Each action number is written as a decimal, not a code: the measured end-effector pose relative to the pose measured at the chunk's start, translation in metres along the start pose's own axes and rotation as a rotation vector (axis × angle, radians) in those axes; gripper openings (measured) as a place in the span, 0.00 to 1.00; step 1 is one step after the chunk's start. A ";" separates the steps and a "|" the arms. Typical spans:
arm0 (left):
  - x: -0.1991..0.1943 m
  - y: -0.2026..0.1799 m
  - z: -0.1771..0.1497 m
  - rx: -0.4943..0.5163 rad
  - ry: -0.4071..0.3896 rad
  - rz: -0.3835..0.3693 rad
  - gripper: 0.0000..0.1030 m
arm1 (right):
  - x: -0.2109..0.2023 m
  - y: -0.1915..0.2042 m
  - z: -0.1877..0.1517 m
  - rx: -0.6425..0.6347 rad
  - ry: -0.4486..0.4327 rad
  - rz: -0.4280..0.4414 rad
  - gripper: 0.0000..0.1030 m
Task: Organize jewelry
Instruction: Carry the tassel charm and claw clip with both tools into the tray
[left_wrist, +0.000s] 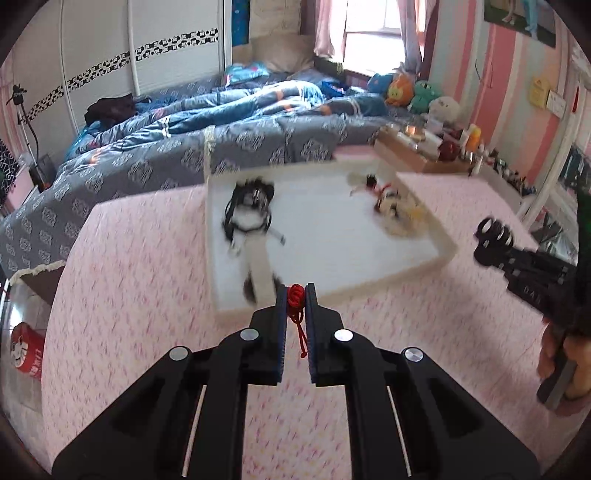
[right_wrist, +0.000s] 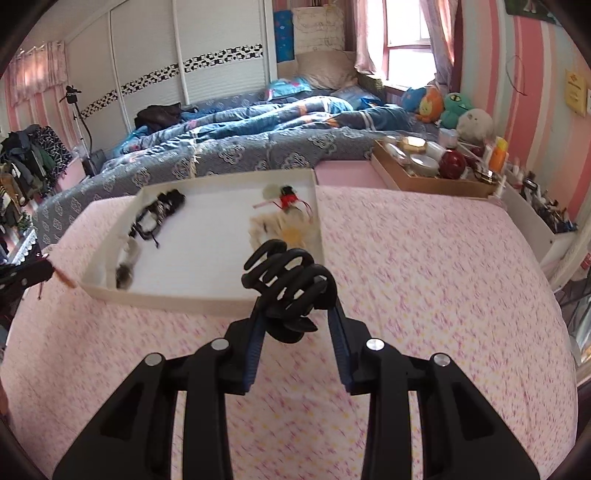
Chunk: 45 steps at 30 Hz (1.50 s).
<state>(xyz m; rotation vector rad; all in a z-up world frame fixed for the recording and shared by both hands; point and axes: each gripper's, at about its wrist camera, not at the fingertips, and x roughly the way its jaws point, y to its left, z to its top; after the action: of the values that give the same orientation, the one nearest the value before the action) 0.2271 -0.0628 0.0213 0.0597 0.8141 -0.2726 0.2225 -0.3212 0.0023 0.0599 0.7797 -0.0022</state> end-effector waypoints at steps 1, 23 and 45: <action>0.001 -0.001 0.005 0.000 0.000 -0.015 0.07 | 0.002 0.003 0.005 0.000 0.001 0.007 0.33; 0.145 -0.021 0.041 -0.007 0.136 -0.005 0.07 | 0.116 0.021 0.028 0.005 0.189 0.016 0.33; 0.139 -0.025 0.030 0.011 0.131 0.020 0.31 | 0.113 0.020 0.025 0.007 0.204 0.039 0.46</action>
<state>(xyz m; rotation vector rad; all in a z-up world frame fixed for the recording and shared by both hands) 0.3328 -0.1214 -0.0570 0.0967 0.9417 -0.2562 0.3214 -0.3000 -0.0584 0.0824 0.9828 0.0386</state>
